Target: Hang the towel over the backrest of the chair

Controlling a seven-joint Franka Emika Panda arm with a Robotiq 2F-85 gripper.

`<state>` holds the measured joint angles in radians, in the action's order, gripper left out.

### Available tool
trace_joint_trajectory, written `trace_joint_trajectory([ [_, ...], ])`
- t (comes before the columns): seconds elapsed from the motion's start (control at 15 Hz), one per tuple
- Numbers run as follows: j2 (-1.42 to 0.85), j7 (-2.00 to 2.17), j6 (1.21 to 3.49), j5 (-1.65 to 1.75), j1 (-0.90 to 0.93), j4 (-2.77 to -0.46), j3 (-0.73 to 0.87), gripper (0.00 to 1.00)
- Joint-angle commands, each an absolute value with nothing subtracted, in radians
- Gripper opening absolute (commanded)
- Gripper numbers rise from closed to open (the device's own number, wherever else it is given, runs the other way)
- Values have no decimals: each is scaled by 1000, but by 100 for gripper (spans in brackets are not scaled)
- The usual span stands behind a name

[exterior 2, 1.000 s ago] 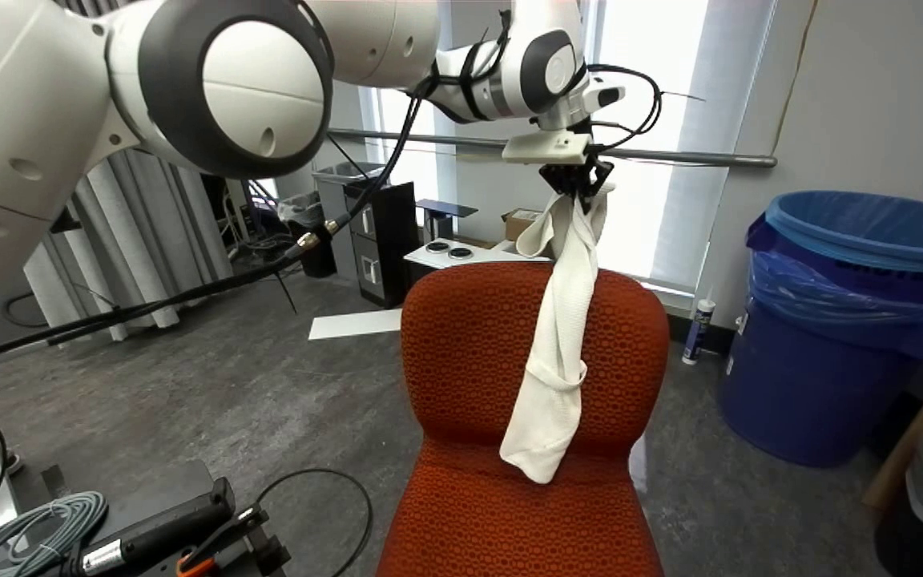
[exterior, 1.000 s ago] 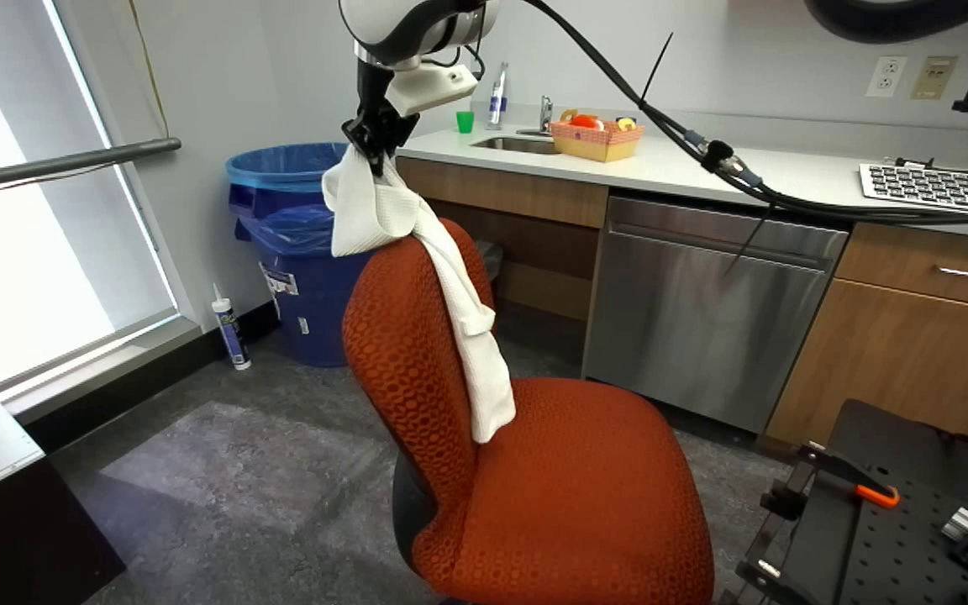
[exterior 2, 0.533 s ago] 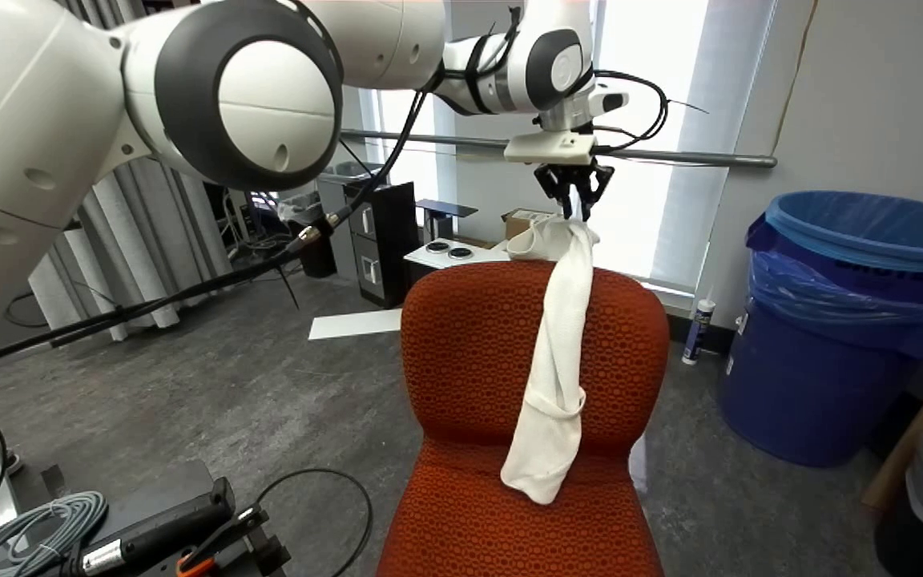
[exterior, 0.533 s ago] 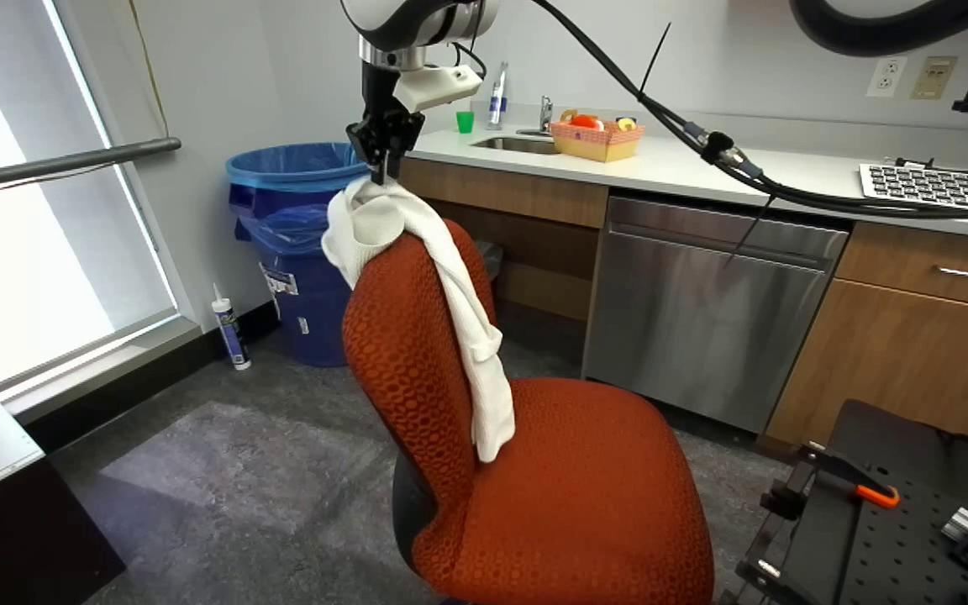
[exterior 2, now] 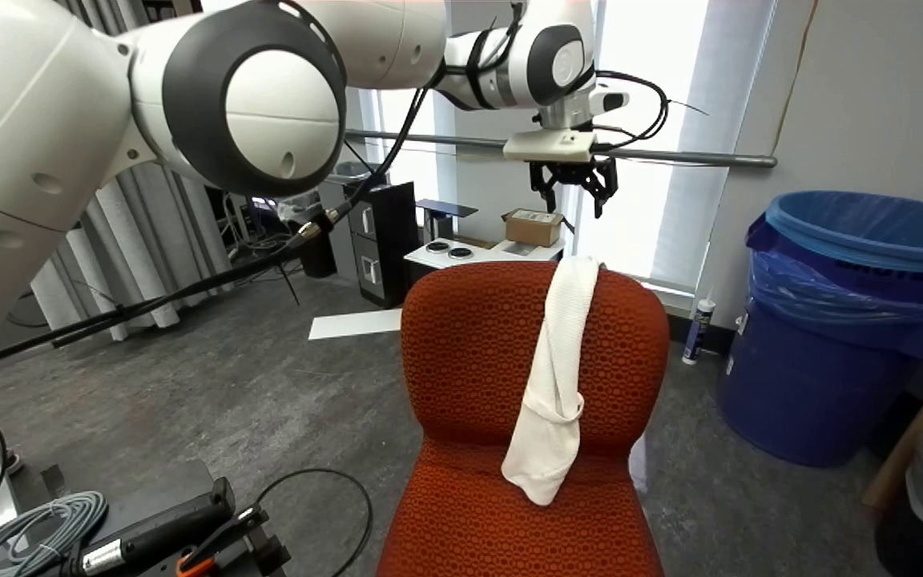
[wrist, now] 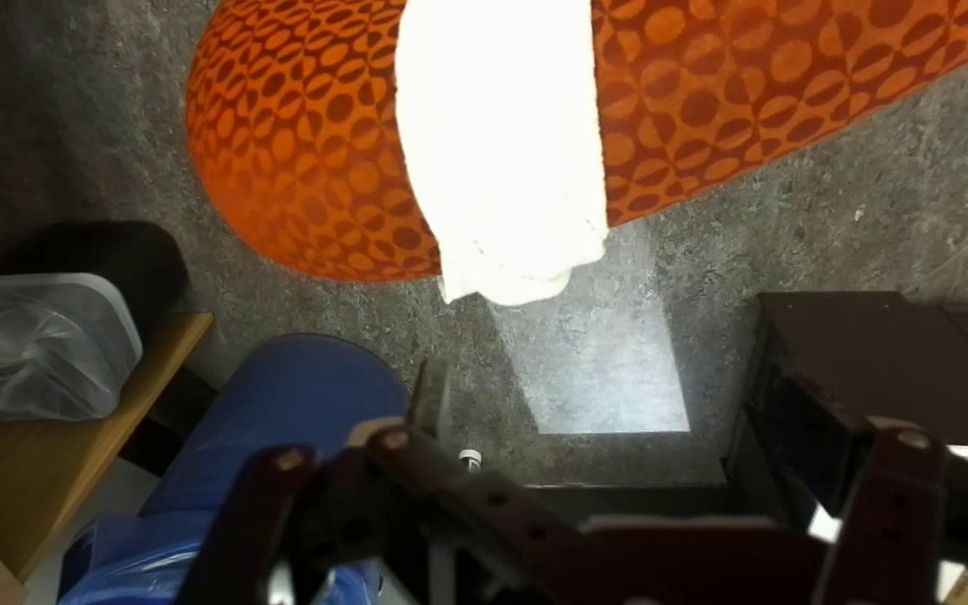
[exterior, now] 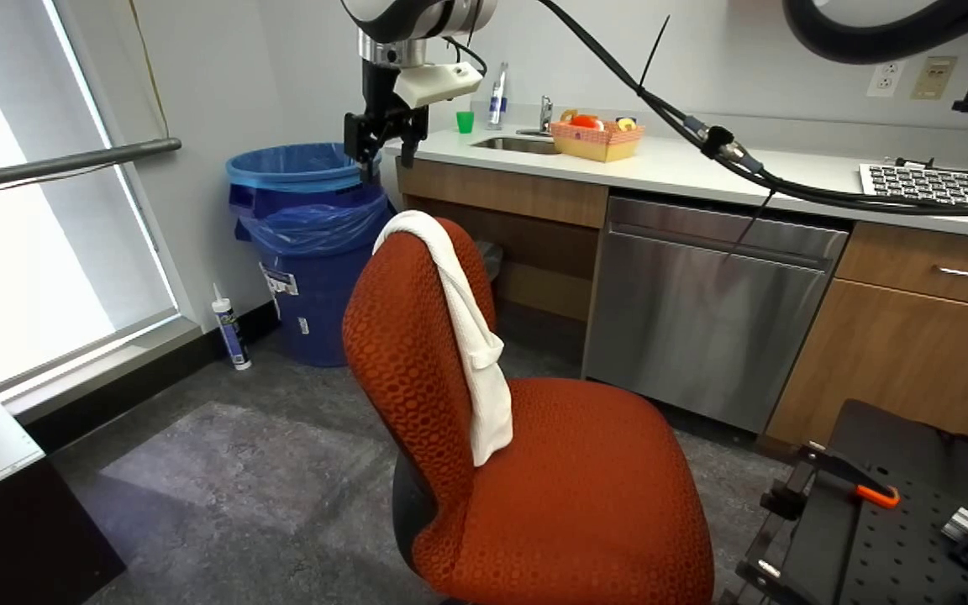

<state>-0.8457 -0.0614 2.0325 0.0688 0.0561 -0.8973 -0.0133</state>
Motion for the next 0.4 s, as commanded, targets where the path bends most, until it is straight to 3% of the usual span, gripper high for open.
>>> trace_joint_trajectory([
  [0.0,-846,-67,2058,66,42,-920,-12,100],
  [0.33,-851,-49,2044,77,51,-914,10,100],
])
